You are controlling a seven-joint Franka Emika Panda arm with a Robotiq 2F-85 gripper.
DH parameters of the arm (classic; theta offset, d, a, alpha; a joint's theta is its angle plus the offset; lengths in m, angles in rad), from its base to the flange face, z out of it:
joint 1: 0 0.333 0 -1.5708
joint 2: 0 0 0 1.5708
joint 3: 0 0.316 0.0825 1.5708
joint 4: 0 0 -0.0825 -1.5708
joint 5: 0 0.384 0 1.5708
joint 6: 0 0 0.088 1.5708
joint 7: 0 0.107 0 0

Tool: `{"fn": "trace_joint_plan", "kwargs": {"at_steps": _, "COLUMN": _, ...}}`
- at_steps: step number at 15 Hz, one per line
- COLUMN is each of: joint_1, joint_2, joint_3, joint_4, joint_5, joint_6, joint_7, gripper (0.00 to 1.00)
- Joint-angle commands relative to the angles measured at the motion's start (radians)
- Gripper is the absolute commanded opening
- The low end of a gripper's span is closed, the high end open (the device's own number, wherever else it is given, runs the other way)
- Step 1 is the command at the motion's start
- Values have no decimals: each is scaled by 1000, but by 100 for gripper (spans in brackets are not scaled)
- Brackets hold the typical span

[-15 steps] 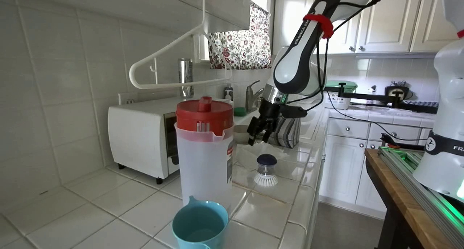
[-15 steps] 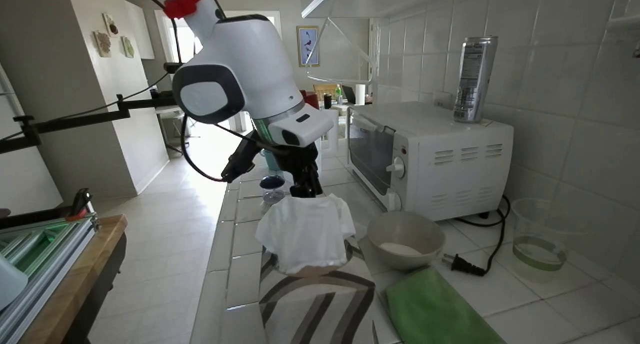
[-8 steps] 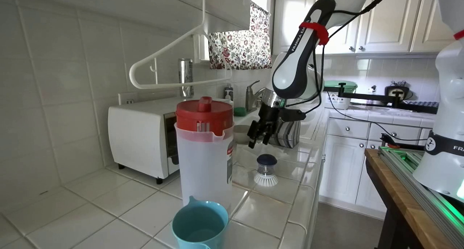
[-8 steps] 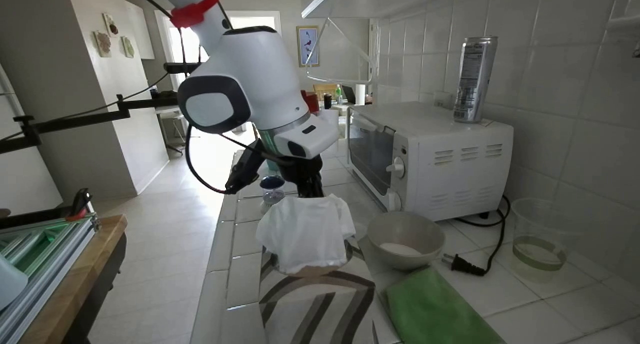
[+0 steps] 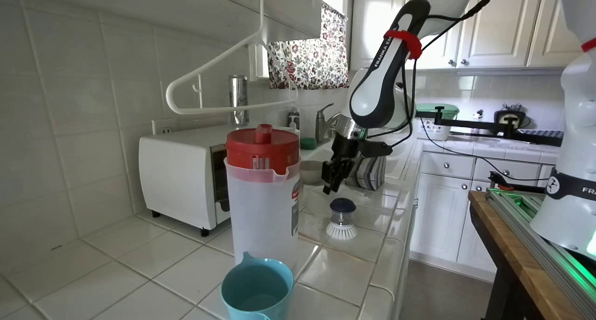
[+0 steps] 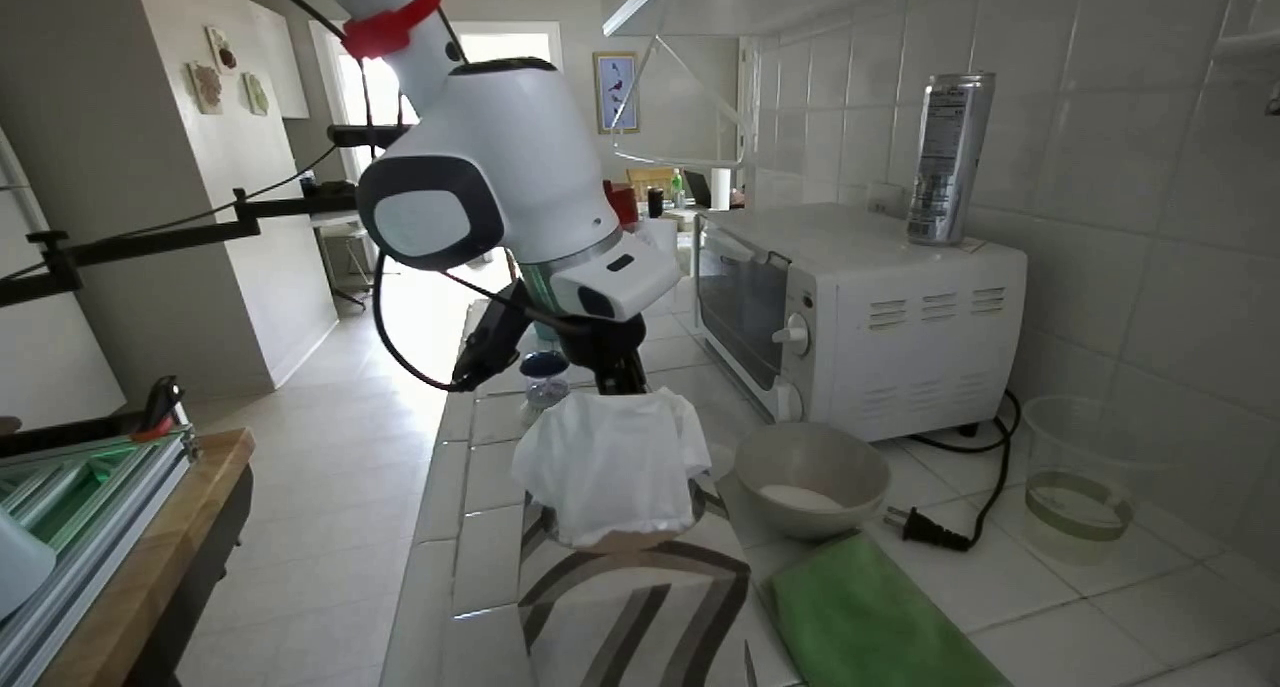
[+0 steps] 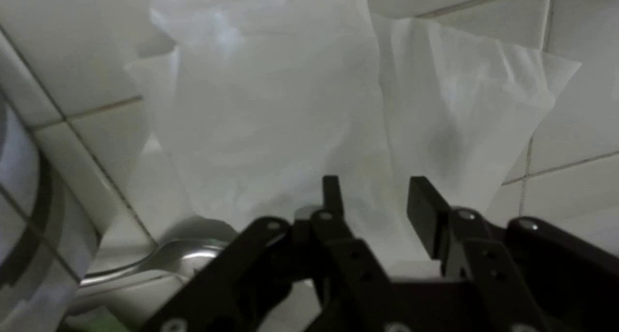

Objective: Wipe the cabinet door with the white cloth

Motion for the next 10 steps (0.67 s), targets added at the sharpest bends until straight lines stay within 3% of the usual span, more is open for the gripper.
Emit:
{"fn": "trace_joint_plan", "kwargs": {"at_steps": 1, "joint_1": -34, "joint_2": 21, "joint_3": 26, "joint_4": 9, "joint_5": -14, "joint_6": 28, "joint_7": -52, "gripper": 12}}
{"fn": "trace_joint_plan", "kwargs": {"at_steps": 3, "joint_1": -35, "joint_2": 24, "joint_3": 24, "joint_4": 8, "joint_5": -15, "joint_6": 27, "joint_7": -50, "gripper": 0}}
{"fn": "trace_joint_plan", "kwargs": {"at_steps": 6, "joint_1": -36, "joint_2": 18, "joint_3": 29, "joint_4": 6, "joint_5": -10, "joint_6": 26, "joint_7": -44, "gripper": 0}}
{"fn": "trace_joint_plan", "kwargs": {"at_steps": 7, "joint_1": -43, "joint_2": 6, "joint_3": 42, "joint_4": 1, "joint_5": -5, "joint_6": 28, "joint_7": -46, "gripper": 26}}
{"fn": "trace_joint_plan", "kwargs": {"at_steps": 8, "joint_1": -48, "joint_2": -8, "joint_3": 53, "joint_4": -3, "joint_5": -1, "joint_6": 33, "joint_7": -47, "gripper": 27}}
{"fn": "trace_joint_plan", "kwargs": {"at_steps": 10, "joint_1": -59, "joint_2": -39, "joint_3": 75, "joint_4": -3, "joint_5": -1, "joint_6": 57, "joint_7": -49, "gripper": 40}}
